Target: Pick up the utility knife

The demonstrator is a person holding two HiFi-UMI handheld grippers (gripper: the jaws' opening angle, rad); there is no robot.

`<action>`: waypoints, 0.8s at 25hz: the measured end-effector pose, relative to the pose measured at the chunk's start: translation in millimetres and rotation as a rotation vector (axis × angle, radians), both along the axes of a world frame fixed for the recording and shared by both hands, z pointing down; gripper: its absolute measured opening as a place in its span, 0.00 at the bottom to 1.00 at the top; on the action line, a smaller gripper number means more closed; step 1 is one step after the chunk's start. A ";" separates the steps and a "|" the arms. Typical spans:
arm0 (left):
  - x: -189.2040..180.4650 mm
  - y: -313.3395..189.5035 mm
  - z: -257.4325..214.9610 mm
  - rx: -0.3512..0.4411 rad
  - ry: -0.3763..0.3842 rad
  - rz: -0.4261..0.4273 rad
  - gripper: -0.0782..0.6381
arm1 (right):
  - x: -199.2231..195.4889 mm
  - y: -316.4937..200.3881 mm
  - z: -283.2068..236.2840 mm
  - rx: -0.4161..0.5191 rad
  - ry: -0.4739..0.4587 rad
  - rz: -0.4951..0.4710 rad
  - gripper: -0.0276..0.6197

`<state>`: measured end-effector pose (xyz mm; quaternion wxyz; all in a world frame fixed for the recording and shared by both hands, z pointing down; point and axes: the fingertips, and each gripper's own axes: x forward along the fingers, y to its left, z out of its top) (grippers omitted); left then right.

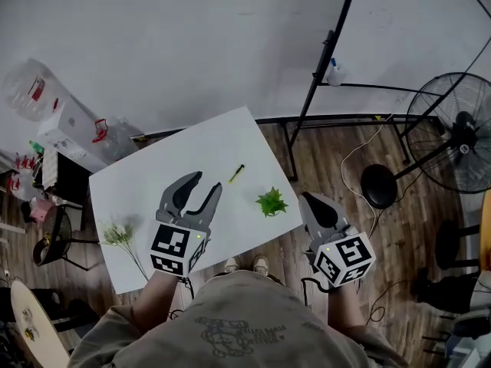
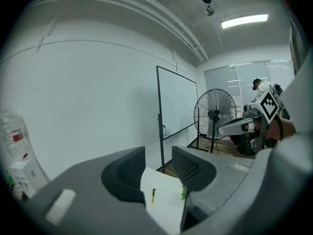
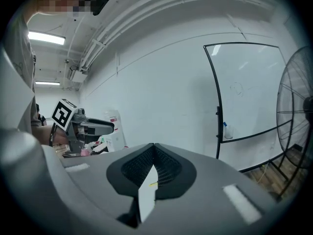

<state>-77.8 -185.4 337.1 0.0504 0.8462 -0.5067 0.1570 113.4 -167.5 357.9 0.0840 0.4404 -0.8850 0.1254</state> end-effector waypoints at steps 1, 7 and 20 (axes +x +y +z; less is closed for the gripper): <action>-0.7 -3.2 3.5 -0.007 -0.004 0.002 0.35 | -0.1 -1.4 2.1 -0.005 0.000 0.004 0.09; -1.7 -33.1 37.8 -0.064 -0.042 0.020 0.35 | 1.6 -17.0 20.9 -0.043 0.018 0.038 0.09; 17.0 -112.5 160.5 -0.215 -0.097 0.080 0.32 | -2.5 -53.2 83.5 -0.145 0.087 0.071 0.09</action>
